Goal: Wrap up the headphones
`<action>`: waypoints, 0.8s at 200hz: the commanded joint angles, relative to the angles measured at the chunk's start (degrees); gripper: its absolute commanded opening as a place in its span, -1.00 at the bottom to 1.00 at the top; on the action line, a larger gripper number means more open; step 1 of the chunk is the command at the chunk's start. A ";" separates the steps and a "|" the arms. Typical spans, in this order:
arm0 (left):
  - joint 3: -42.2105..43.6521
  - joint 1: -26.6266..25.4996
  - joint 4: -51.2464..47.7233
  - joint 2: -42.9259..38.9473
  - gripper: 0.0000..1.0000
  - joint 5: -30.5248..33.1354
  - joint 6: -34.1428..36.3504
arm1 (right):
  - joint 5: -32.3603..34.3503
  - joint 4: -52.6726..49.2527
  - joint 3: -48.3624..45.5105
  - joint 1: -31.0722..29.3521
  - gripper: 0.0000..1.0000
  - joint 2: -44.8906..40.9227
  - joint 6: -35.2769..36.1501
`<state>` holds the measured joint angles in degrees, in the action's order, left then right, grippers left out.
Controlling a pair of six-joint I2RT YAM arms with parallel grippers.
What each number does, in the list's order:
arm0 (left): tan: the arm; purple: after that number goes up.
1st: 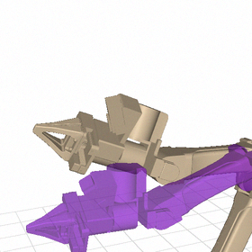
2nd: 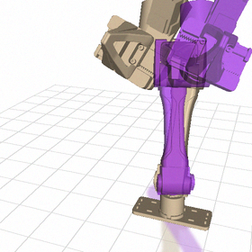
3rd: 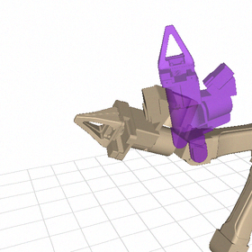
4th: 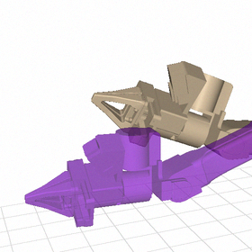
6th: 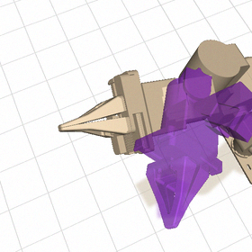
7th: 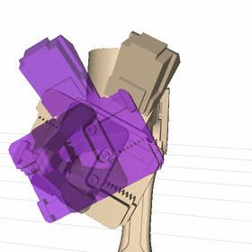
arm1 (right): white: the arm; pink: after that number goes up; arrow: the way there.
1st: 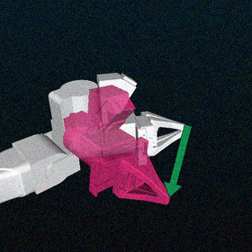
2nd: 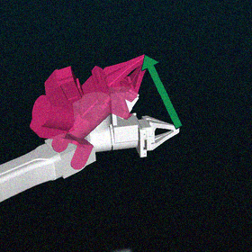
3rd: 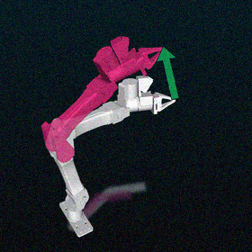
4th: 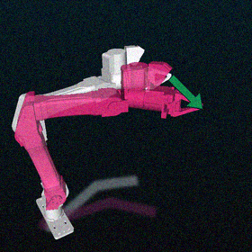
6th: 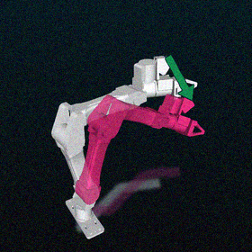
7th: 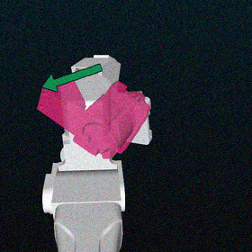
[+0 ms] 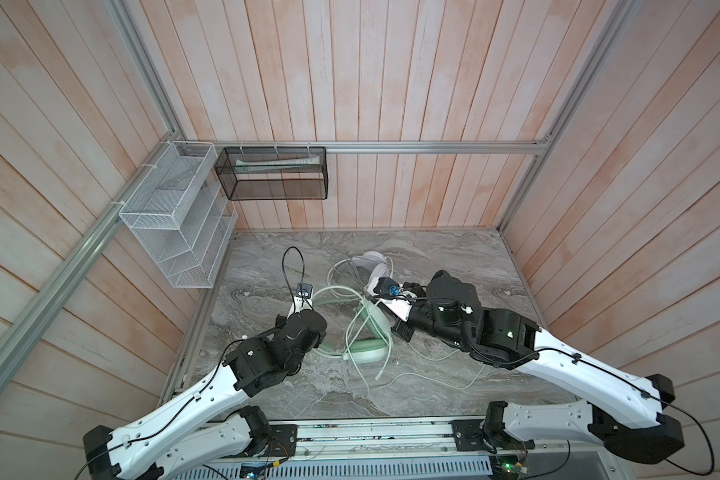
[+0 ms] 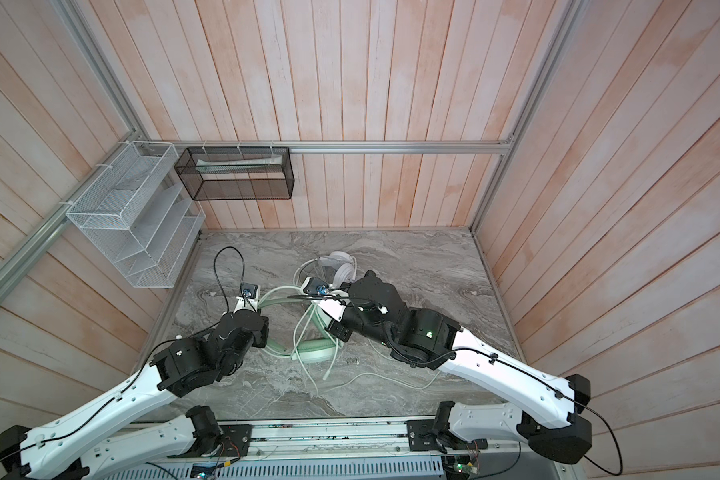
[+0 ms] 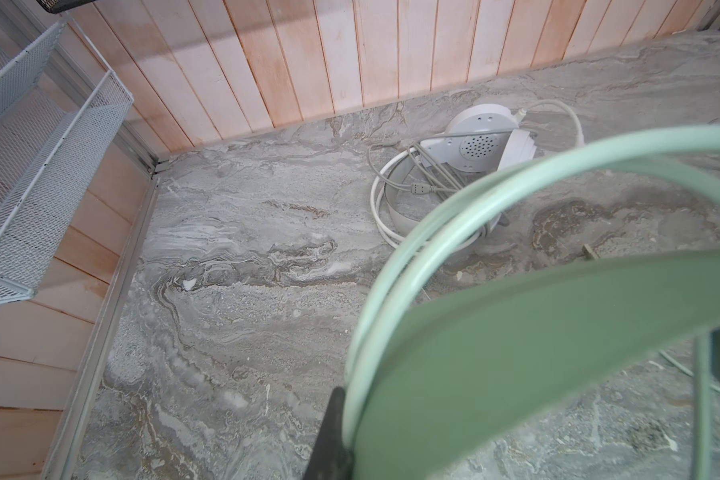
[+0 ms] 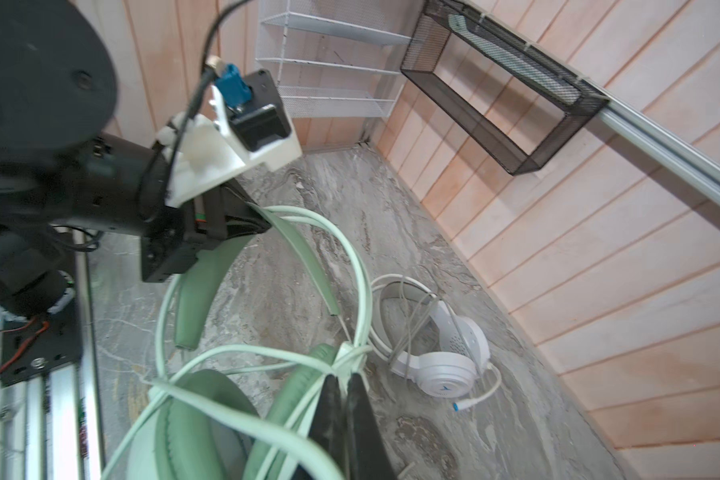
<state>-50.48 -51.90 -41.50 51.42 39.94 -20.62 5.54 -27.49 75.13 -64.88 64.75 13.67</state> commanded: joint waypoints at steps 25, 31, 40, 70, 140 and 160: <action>-1.17 -0.23 -3.28 -0.62 -1.00 2.95 1.35 | -14.64 0.63 2.74 -0.58 -1.00 -5.98 -3.67; -1.45 -0.24 -3.13 -0.67 -1.00 2.82 1.35 | -13.16 -0.22 3.13 -0.83 -1.00 -6.04 -3.97; -1.99 -0.25 -2.90 -0.61 -1.00 2.43 1.41 | -10.11 -1.24 3.72 -1.12 -1.00 -6.49 -4.46; -2.62 -0.24 -1.93 -0.53 -1.00 2.62 2.77 | 3.59 -1.19 4.31 -1.32 -1.00 -10.58 -6.30; -3.04 -0.27 -2.27 -0.10 -1.00 3.63 2.84 | 16.31 2.17 2.25 -1.30 -0.80 -19.25 -9.36; -3.52 -0.23 -2.59 0.84 -1.00 3.13 2.54 | 14.35 2.19 0.15 -1.30 -0.81 -18.56 -10.02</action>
<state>-54.54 -52.66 -36.51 51.42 40.75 -21.89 14.61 -33.67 75.13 -66.70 48.18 6.00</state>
